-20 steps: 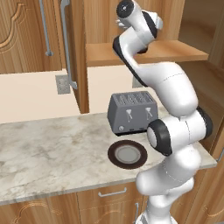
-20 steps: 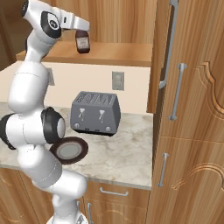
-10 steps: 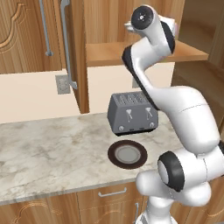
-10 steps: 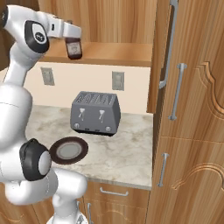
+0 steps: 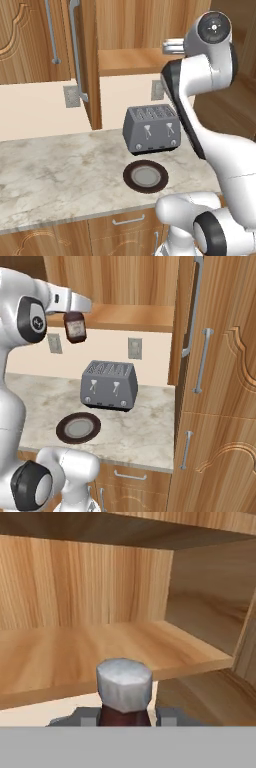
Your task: Move the hot dog bun to the plate on the dining table and place the condiment next to that plate. Then navigate to the fridge and take the sausage and place it on the plate as well.
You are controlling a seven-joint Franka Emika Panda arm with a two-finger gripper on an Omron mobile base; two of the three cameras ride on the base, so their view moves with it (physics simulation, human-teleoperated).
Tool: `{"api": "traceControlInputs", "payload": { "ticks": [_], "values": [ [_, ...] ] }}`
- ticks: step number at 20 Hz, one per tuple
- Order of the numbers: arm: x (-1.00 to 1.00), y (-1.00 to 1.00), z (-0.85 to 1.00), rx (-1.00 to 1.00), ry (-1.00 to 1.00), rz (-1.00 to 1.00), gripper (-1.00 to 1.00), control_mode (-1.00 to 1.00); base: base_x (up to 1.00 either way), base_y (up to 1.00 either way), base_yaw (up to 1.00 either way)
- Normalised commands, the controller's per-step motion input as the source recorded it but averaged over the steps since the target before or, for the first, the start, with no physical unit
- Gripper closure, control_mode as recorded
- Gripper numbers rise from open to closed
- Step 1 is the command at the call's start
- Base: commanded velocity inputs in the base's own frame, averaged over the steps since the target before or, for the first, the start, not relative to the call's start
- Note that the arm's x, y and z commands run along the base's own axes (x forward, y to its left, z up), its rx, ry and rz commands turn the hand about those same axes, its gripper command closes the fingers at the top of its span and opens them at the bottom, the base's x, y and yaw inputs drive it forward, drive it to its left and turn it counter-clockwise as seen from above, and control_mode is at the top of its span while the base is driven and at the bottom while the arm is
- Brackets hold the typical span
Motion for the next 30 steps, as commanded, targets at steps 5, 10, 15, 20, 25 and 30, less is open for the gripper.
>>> {"api": "traceControlInputs", "payload": {
  "ticks": [5, 10, 15, 20, 25, 30],
  "values": [
    [-0.88, 0.00, -0.14, 0.00, 0.17, 0.14, 1.00, -1.00, 0.00, 0.00, 0.00],
    [-0.46, 0.01, -0.55, 0.00, 0.16, 0.08, 1.00, -1.00, 0.00, 0.00, 0.00],
    [-0.08, 0.00, -0.15, 0.00, 0.04, 0.01, 1.00, 1.00, -0.77, 0.00, 0.05],
    [0.00, 0.00, 0.00, 0.00, 0.00, 0.00, 1.00, 1.00, -0.86, 0.00, 0.52],
    [0.00, 0.00, 0.00, 0.00, 0.00, 0.00, 1.00, 1.00, -0.20, 0.00, 0.93],
    [0.00, 0.00, 0.00, 0.00, 0.00, 0.00, 1.00, 1.00, -0.12, 0.11, 0.90]
  ]
}}
